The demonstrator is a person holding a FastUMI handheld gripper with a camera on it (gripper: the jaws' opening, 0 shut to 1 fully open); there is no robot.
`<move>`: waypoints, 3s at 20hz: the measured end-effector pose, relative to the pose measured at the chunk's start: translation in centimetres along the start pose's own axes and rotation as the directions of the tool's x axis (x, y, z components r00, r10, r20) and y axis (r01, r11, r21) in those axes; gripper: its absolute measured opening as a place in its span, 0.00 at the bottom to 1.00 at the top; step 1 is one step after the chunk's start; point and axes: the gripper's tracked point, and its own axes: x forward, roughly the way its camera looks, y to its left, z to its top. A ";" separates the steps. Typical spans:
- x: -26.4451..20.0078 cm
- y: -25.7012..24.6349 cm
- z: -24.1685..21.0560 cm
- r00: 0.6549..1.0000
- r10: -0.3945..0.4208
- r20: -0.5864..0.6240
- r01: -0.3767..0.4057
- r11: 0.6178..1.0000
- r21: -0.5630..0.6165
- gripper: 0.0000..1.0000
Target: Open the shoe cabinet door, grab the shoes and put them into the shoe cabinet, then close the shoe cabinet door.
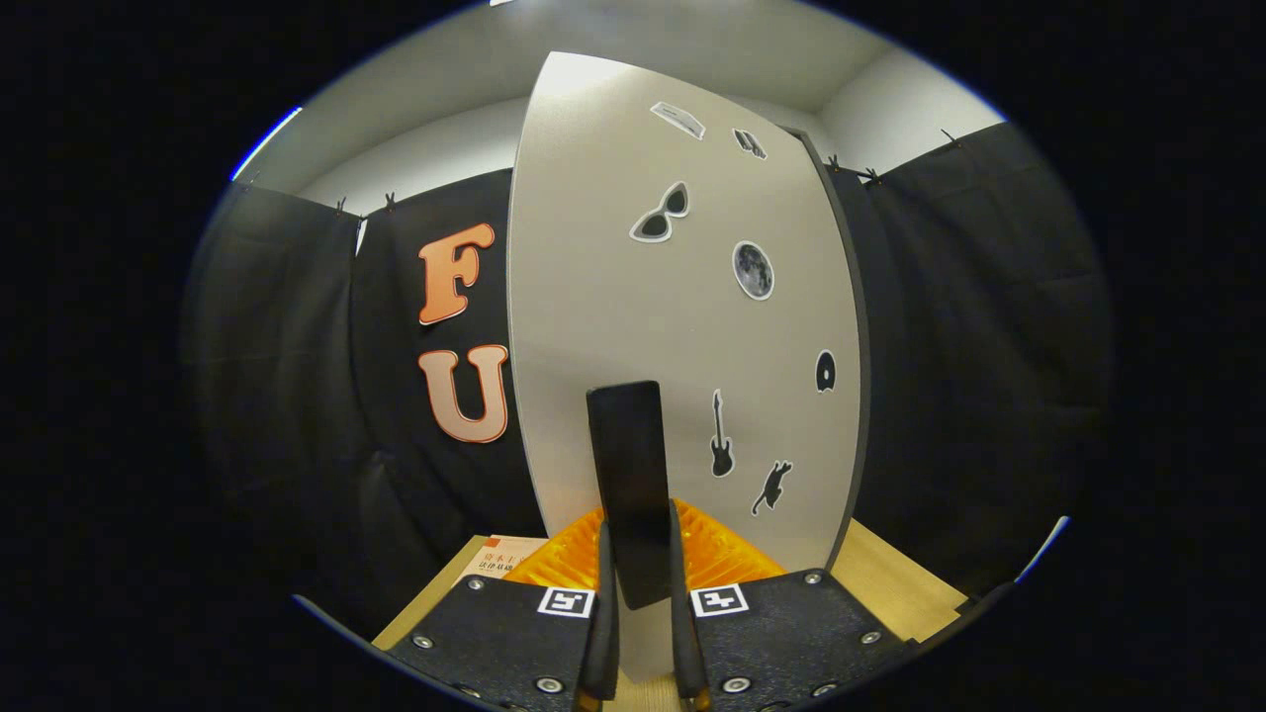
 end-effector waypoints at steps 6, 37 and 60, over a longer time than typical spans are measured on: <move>-1.6 -2.1 -0.2 1.000 -0.008 -0.013 0.008 1.000 0.011 0.21; -6.4 -22.5 -1.2 0.977 -0.214 0.007 0.214 0.976 0.038 0.13; -10.8 -23.8 -2.3 0.943 -0.332 0.010 0.332 0.943 0.027 0.09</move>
